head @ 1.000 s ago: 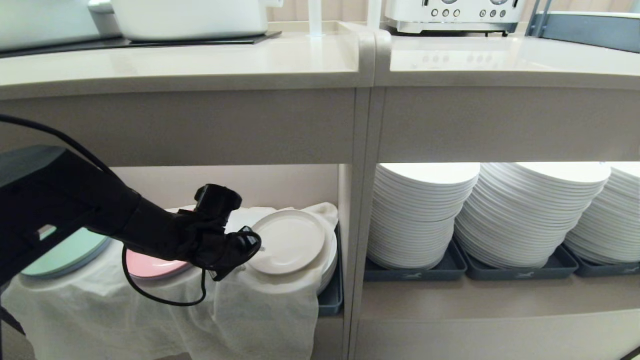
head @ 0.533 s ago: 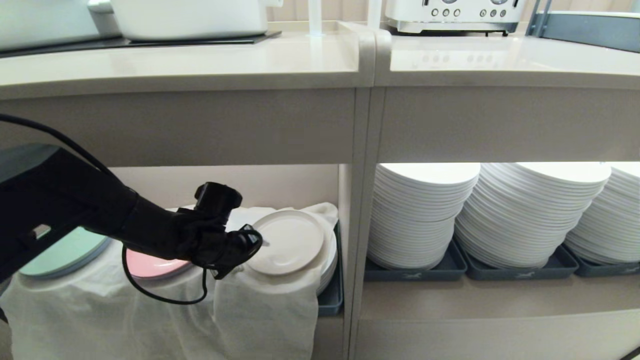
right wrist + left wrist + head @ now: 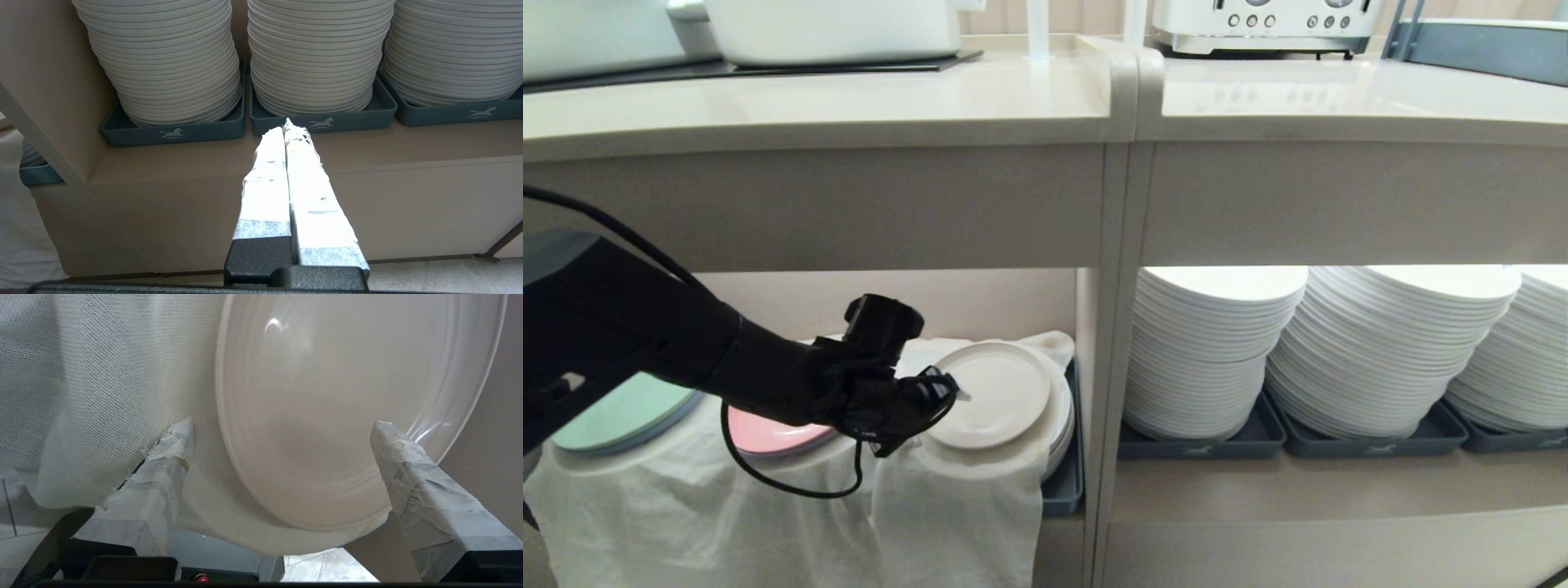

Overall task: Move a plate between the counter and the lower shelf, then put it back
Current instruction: Put the plate in the cupboard

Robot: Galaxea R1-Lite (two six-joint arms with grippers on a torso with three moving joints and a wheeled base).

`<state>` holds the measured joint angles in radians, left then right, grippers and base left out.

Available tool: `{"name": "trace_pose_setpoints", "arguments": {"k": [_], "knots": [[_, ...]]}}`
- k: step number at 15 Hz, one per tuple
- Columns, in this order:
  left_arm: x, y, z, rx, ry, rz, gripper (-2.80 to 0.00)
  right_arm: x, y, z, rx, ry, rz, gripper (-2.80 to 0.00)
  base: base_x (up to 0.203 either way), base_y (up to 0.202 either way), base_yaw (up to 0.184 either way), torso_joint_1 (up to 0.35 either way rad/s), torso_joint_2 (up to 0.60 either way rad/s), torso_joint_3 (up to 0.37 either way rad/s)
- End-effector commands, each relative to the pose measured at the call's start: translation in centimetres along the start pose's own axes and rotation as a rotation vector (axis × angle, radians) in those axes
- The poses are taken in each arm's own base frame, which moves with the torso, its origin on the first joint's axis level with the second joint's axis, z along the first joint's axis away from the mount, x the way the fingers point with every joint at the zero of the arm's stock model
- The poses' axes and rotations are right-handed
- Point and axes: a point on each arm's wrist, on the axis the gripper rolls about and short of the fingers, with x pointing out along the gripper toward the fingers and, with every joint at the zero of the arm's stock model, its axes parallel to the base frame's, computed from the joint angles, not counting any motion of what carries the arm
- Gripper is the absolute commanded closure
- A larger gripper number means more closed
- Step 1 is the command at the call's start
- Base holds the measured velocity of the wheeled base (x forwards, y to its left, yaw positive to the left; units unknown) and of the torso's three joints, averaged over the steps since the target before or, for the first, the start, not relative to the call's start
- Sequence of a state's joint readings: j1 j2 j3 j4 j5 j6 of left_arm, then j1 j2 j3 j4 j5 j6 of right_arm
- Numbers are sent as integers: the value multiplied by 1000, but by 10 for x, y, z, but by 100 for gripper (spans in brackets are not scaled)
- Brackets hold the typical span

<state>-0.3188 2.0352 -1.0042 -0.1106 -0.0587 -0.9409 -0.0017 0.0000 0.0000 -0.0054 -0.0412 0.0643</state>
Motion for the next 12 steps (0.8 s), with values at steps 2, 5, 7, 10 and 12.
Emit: {"name": "trace_pose_setpoints", "arguments": {"k": [2,5,7,10,12], "knots": [[-7,-7,-2,7,-10,-33,-280,0,0,0,0,-1,0,0,0,0,0,0,0,0],[-8,-7,-1,8,-11,-33,-280,0,0,0,0,-1,0,0,0,0,0,0,0,0],[-8,-5,-2,9,-9,-25,-280,0,0,0,0,-1,0,0,0,0,0,0,0,0],[-9,-3,-3,9,3,2,-280,0,0,0,0,-1,0,0,0,0,0,0,0,0],[-9,-3,-3,10,2,3,-280,0,0,0,0,-1,0,0,0,0,0,0,0,0]]}}
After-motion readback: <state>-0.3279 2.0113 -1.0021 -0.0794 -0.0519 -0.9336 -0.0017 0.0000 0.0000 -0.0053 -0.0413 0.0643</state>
